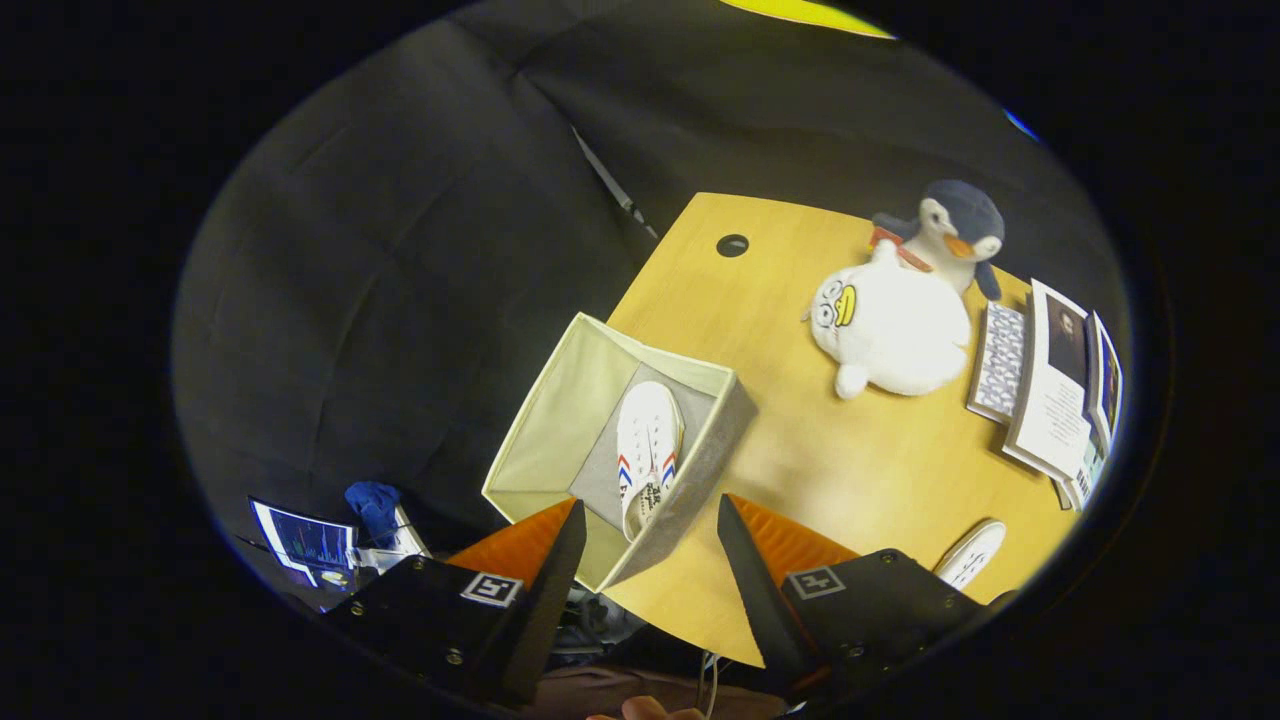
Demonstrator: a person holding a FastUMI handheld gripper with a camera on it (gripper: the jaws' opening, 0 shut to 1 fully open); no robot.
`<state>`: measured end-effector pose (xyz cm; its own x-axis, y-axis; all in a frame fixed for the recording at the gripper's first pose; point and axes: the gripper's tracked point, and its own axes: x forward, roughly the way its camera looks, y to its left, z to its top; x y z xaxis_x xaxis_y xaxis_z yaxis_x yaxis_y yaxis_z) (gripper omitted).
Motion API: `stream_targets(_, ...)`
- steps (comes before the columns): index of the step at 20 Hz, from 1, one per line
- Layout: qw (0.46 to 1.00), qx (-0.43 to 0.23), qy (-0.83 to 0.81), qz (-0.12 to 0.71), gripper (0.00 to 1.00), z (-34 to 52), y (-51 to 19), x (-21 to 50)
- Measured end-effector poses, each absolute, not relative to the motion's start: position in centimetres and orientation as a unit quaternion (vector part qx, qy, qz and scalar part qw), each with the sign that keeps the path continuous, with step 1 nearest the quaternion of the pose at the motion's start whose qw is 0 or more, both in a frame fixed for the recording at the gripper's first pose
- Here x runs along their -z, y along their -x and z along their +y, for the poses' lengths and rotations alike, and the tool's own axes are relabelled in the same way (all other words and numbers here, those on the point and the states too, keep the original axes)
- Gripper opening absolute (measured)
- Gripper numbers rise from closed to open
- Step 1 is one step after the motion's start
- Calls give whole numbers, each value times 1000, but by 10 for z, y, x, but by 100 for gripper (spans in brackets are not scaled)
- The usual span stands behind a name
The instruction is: Open the storage box then place both shoes into the box .Put the left shoe in first, then the right shoe, with the right side of both shoes facing outward in a uniform manner.
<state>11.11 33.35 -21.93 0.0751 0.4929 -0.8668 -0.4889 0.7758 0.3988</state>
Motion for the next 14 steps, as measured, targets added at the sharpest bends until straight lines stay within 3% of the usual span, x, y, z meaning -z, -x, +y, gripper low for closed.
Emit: stream_targets(14, 770, -204, -90, 598, 81, 145, -128, 263)
